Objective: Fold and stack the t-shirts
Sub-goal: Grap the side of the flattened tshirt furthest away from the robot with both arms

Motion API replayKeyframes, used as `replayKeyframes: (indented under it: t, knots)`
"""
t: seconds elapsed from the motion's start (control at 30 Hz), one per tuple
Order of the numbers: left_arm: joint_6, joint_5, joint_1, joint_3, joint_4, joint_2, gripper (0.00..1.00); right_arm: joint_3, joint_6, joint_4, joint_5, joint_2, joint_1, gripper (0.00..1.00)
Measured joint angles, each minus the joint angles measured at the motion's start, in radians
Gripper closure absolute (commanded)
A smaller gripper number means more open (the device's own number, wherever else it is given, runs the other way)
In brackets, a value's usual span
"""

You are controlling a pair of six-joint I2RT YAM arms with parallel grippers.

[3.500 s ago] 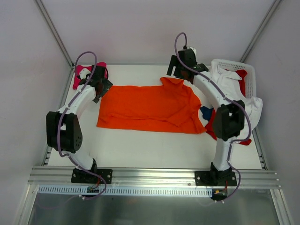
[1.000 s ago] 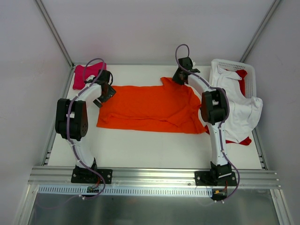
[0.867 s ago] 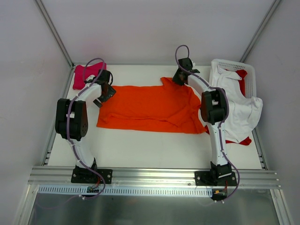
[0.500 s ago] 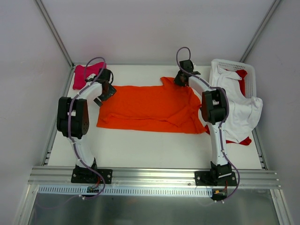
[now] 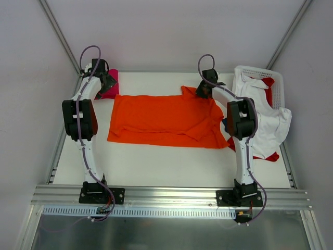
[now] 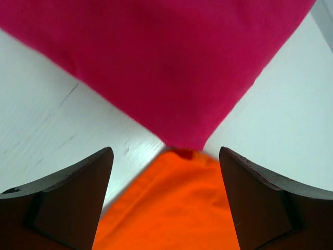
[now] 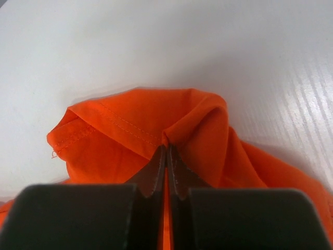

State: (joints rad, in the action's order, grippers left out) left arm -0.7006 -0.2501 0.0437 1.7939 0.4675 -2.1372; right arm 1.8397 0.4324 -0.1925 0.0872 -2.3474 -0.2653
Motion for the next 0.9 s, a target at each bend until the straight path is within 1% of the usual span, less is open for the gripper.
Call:
replayKeyframes:
  t: [0.07, 0.17, 0.33, 0.43, 0.73, 0.9]
  knots:
    - [0.016, 0.020, 0.015, 0.040, -0.002, -0.038, 0.16, -0.016, 0.000, 0.011, -0.003, 0.007, 0.002, 0.99]
    - [0.031, 0.092, 0.026, 0.103, -0.003, -0.108, 0.18, -0.040, 0.000, 0.026, -0.006, 0.019, 0.005, 0.99]
    - [0.028, 0.223, 0.012, 0.126, 0.000, -0.168, 0.19, -0.054, 0.000, 0.041, -0.016, 0.024, 0.009, 0.99]
    - [0.026, 0.273, -0.011, 0.136, 0.002, -0.176, 0.19, -0.055, 0.000, 0.043, -0.021, 0.024, 0.011, 0.99]
    - [0.012, 0.290, -0.105, 0.172, -0.002, -0.176, 0.21, -0.076, 0.001, 0.071, -0.033, 0.030, 0.016, 0.99]
    - [0.009, 0.233, -0.127, 0.171, -0.002, -0.176, 0.21, -0.106, 0.001, 0.090, -0.042, 0.045, 0.026, 1.00]
